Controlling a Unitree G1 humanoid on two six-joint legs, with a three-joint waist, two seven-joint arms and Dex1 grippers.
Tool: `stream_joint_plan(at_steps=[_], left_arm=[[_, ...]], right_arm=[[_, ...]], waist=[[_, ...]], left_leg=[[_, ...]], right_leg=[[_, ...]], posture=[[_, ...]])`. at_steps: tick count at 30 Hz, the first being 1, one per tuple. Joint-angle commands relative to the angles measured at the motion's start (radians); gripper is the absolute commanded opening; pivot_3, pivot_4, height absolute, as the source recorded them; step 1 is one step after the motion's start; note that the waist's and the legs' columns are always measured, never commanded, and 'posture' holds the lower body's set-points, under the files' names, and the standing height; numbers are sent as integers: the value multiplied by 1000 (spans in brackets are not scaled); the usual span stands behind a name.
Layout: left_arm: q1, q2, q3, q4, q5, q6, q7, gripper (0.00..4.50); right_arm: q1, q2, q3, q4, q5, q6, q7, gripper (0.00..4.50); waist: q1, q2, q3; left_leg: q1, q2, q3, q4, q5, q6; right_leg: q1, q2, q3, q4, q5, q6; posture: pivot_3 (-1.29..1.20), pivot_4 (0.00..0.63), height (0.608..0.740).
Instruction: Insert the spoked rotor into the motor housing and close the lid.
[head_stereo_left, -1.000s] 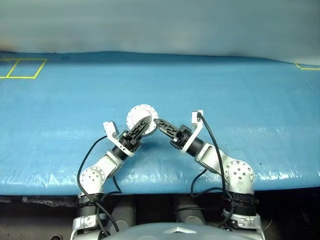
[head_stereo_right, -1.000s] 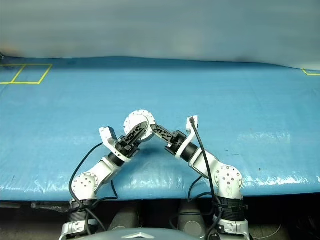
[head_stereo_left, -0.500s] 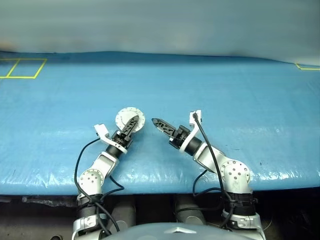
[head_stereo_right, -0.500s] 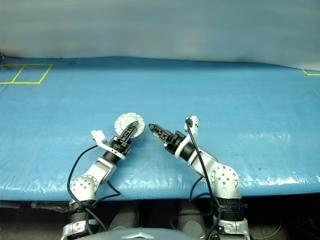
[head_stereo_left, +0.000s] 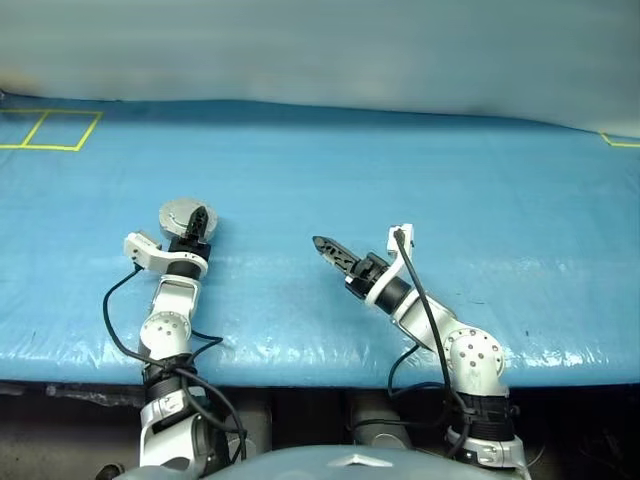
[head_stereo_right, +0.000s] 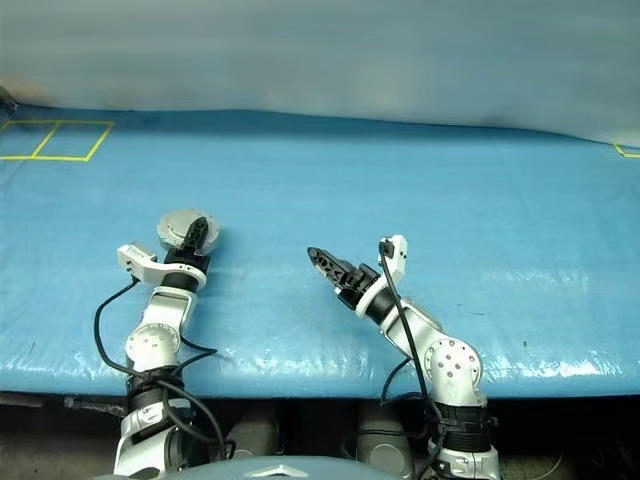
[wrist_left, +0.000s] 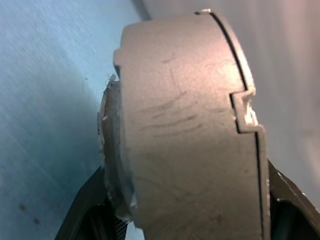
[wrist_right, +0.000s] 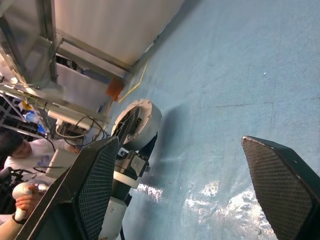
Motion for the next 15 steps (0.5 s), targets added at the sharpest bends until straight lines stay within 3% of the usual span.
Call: stream_joint_plan(at_steps=[1,7,13,15], left_arm=[[-76,37,4,42,45,-44,46,2726],[-102,55,4,135,102,-72,66,2726],[-57,47,20,109,143,-122,126,4463],[-37,47,27,92,147,-130,140,4463]], right_arm=[[4,0,-12,-54,4,-23,2,4153],[7,1,-5,-59,-11,-31,0,4153],[-1,0,-1,-51,-26,-27,1,4188],[-6,0,1,-41,-33,-26,0,4188]], waist=[[0,0,0],[-2,-1,0],[-7,-1,-1],[-15,0,-2]], left_leg=[[0,0,0,0,0,0],[2,0,0,1,0,0],[5,0,1,1,0,0],[6,0,2,1,0,0]], right_leg=[[0,0,0,0,0,0],[1,0,0,0,1,1],[3,0,1,1,1,1],[4,0,2,1,1,1]], posture=[[0,150,740],[0,150,740],[0,150,740],[0,150,740]])
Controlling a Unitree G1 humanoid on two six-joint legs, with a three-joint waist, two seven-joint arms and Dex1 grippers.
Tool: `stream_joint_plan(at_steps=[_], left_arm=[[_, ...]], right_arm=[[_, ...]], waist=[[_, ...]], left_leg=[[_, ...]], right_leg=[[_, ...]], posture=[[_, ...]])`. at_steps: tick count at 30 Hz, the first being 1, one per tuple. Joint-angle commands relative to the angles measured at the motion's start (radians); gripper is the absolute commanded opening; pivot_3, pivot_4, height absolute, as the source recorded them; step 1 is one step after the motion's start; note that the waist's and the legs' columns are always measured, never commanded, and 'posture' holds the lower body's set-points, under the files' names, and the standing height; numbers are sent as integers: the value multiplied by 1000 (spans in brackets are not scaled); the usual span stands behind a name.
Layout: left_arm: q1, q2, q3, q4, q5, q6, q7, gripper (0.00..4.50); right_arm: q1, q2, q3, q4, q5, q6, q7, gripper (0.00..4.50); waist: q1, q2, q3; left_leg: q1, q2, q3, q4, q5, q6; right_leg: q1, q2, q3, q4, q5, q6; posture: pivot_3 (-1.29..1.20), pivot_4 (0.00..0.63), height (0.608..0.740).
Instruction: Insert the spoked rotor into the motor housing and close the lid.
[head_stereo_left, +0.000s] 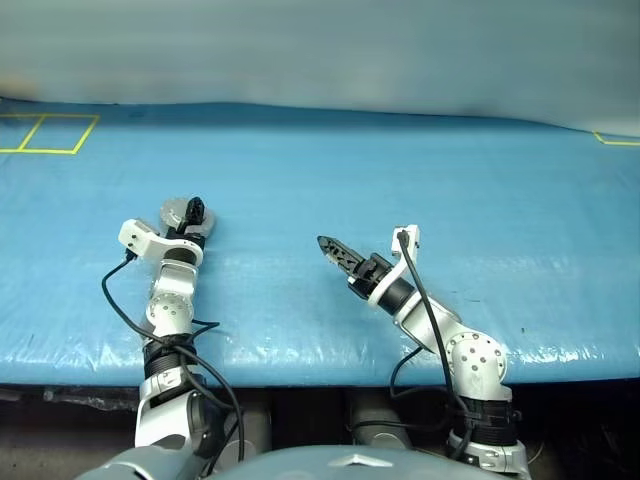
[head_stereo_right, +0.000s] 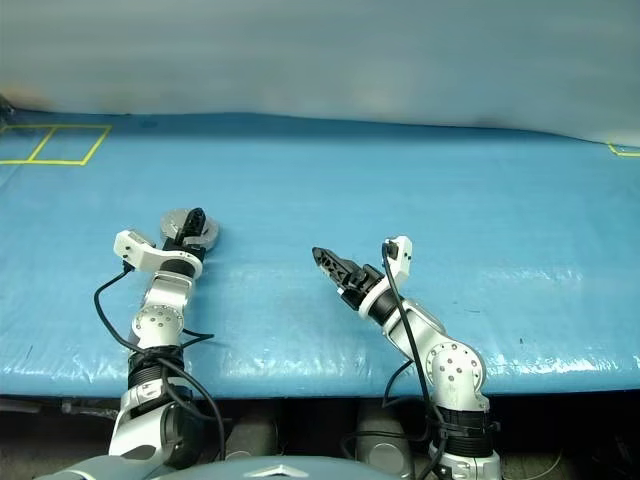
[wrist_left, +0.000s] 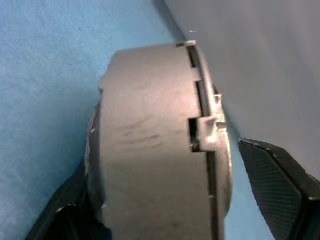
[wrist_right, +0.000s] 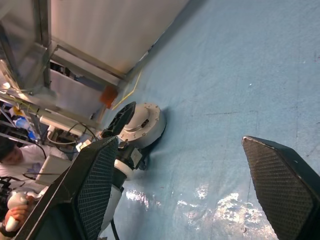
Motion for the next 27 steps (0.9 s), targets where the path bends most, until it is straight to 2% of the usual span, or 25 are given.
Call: stream_joint_plan(at_steps=[1,7,15,20,24,27], left_arm=[[53,4,31,-27,20,-27,47,4463],[140,25,61,-117,9,-42,69,4463],[148,66,70,-157,24,-85,42,4463],[150,66,-24,-233,66,-171,-152,4463],[185,95,-183,-291,120,-177,-383,4463],[230,142,-324,-341,143,-104,-527,4463]], right_arm=[[-19,2,-2,-21,-2,-10,1,4188],[-33,-1,-4,4,-11,2,-4,4188],[-42,4,-4,15,-22,5,-13,4188],[-23,-40,64,-21,-238,-173,78,4188],[-8,-120,141,-15,-441,-333,170,4188],[7,-152,158,11,-551,-455,215,4188]], waist=[[-9,0,0],[-21,0,-1],[-15,0,-1],[-2,-1,-1],[7,-1,-1],[4,-1,-1]], left_leg=[[0,0,0,0,0,0],[2,0,2,-1,0,0],[1,1,2,0,0,0],[-2,0,1,0,0,0],[-2,0,1,0,0,0],[-2,0,2,0,0,0]], right_leg=[[0,0,1,0,0,0],[0,0,2,0,0,0],[0,1,2,1,0,0],[-1,1,2,0,0,0],[-2,1,2,-1,1,1],[-2,1,2,-1,0,1]], posture=[[0,150,740],[0,150,740],[0,150,740],[0,150,740],[0,150,740],[0,150,740]])
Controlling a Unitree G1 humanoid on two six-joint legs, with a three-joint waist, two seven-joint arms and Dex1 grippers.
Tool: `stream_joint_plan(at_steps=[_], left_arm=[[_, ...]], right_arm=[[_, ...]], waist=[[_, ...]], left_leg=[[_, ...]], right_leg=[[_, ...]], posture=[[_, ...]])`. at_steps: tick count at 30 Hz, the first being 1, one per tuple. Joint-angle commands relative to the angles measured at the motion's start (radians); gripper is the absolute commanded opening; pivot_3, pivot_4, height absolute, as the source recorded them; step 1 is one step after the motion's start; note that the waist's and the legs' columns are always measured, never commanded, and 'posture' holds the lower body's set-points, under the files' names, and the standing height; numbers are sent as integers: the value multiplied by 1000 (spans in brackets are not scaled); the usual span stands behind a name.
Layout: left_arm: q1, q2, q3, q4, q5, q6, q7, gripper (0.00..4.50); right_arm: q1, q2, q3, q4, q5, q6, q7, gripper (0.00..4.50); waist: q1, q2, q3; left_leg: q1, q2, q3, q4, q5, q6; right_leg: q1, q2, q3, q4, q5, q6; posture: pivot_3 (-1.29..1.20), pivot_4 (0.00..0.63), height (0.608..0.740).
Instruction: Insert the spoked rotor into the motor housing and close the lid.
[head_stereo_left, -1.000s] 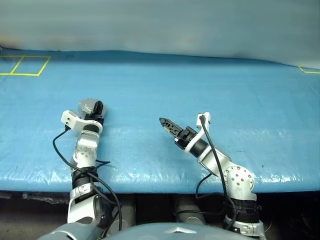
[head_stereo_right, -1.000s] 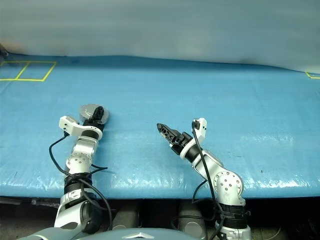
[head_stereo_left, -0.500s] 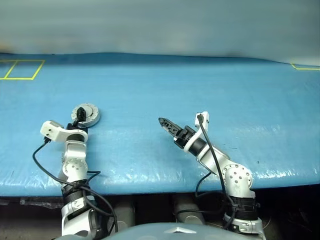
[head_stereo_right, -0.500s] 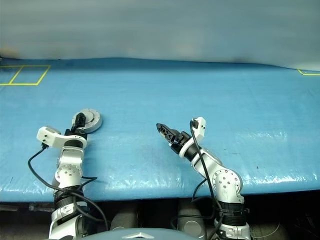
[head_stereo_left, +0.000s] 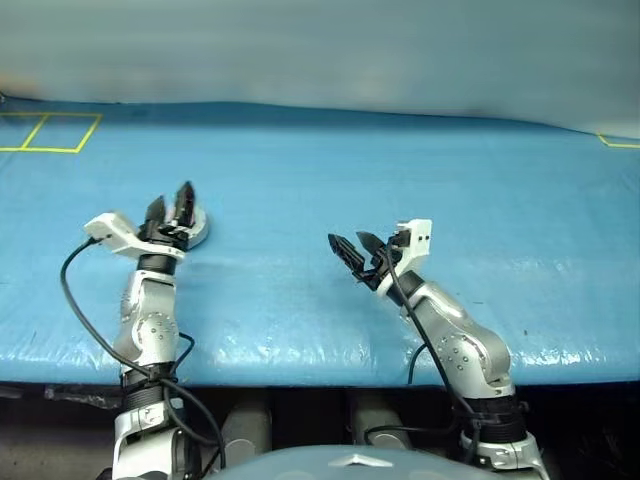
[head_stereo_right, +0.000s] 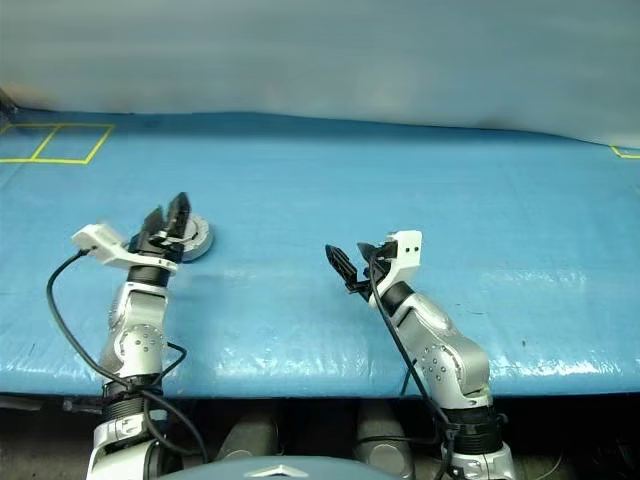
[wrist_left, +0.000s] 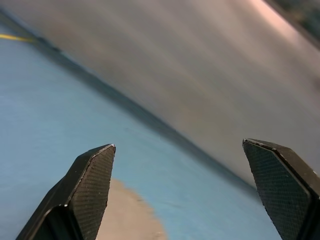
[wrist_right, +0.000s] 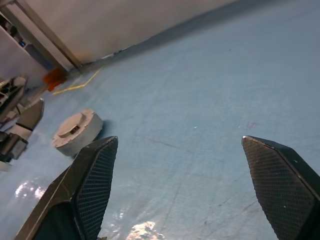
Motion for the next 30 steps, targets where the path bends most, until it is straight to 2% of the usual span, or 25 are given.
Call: stream_joint_plan(at_steps=[1,6,12,14,17,30], left_arm=[[48,57,-151,-82,37,76,-167,4463],[90,178,-346,-117,167,122,-308,4463],[92,234,-455,-117,284,81,-377,4463],[92,241,-464,-115,302,68,-396,4489],[98,242,-455,-120,291,67,-416,4489],[132,237,-434,-136,308,45,-402,4489]], right_arm=[[11,-26,15,2,-125,-150,51,4188],[46,-78,14,18,-160,-227,175,4188],[61,-169,33,27,-211,-225,277,4188],[65,-193,28,27,-207,-230,316,4344],[64,-209,21,31,-217,-229,335,4344],[26,-192,28,79,-285,-196,295,4344]], waist=[[-5,0,0],[-12,1,0],[-8,1,1],[-7,1,1],[-6,1,1],[6,1,1]], left_leg=[[0,0,0,0,0,0],[0,1,1,0,0,0],[0,1,1,0,0,0],[0,1,1,0,0,0],[0,1,1,0,0,0],[0,1,1,1,0,0]], right_leg=[[0,0,1,0,0,0],[-1,0,1,1,0,0],[-1,0,1,1,0,0],[-1,0,1,1,0,0],[-1,0,1,1,0,-1],[-1,0,1,1,0,0]], posture=[[0,150,740],[0,150,740],[0,150,740],[0,150,740],[0,150,740],[0,150,740]])
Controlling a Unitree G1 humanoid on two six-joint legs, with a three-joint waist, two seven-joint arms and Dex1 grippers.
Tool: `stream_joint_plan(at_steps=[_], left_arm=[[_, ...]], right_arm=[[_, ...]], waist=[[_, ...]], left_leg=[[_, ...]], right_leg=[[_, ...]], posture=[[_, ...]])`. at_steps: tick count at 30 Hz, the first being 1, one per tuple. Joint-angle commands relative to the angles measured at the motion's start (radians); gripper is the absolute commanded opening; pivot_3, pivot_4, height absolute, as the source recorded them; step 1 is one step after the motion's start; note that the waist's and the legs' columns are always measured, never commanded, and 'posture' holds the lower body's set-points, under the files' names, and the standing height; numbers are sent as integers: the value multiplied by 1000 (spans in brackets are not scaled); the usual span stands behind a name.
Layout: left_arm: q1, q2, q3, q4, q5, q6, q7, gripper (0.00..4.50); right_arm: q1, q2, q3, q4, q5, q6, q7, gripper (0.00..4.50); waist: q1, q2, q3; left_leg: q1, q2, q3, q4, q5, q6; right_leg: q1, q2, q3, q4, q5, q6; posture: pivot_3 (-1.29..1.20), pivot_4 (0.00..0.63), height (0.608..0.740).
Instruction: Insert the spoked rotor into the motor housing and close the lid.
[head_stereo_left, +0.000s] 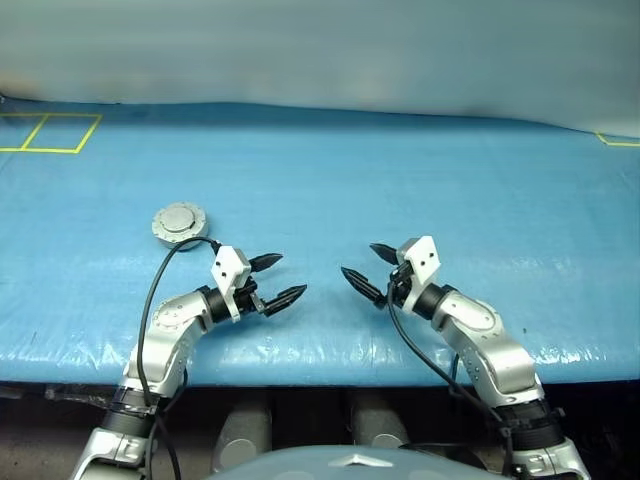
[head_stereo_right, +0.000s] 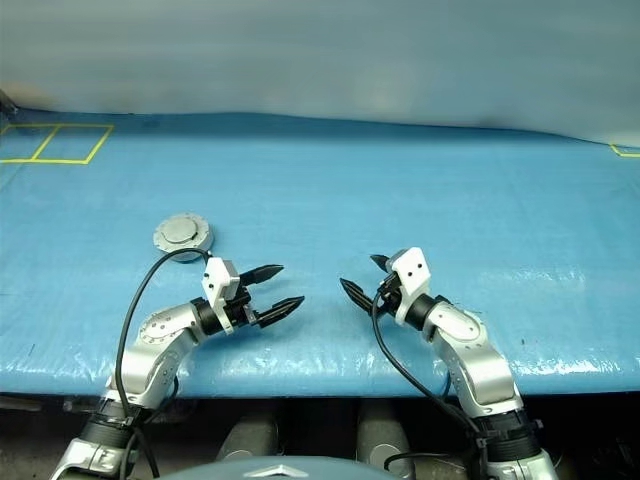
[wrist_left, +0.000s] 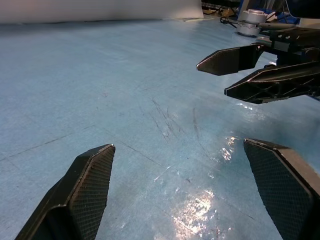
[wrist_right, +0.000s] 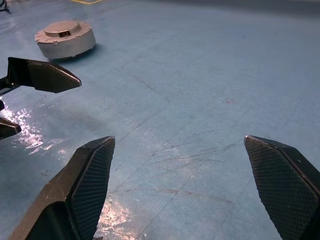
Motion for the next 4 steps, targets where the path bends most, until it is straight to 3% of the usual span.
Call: stream_joint_plan(at_steps=[1,4], left_arm=[[-2,-6,15,-46,-1,-21,5,4489],[-3,-3,20,-42,1,-25,4,4489]], right_arm=[[-15,14,-13,-11,-2,-8,-5,4344],[-15,24,-13,-12,-4,-7,-4,4344]], waist=[[0,0,0],[0,0,0]], left_leg=[[0,0,0,0,0,0],[0,0,0,0,0,0]], right_leg=[[0,0,0,0,0,0],[0,0,0,0,0,0]], posture=[[0,150,740],[0,150,740]])
